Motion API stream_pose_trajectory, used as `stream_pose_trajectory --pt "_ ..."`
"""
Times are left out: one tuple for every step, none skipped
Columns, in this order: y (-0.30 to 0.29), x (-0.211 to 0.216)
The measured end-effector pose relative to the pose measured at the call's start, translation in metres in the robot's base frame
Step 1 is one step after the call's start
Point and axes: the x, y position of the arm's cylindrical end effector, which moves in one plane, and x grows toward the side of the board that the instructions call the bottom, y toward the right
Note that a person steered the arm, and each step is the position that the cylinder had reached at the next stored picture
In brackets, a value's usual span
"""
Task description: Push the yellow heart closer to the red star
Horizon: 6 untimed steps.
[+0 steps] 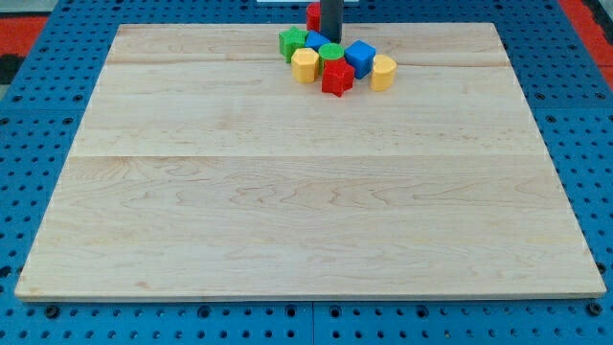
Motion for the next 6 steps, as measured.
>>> stream_pose_trajectory --pt "0.033 -0.011" --pt "0.085 -0.009" --pt "0.073 0.027" --pt "0.068 0.055" --pt "0.068 0.066" --pt "0.082 0.068"
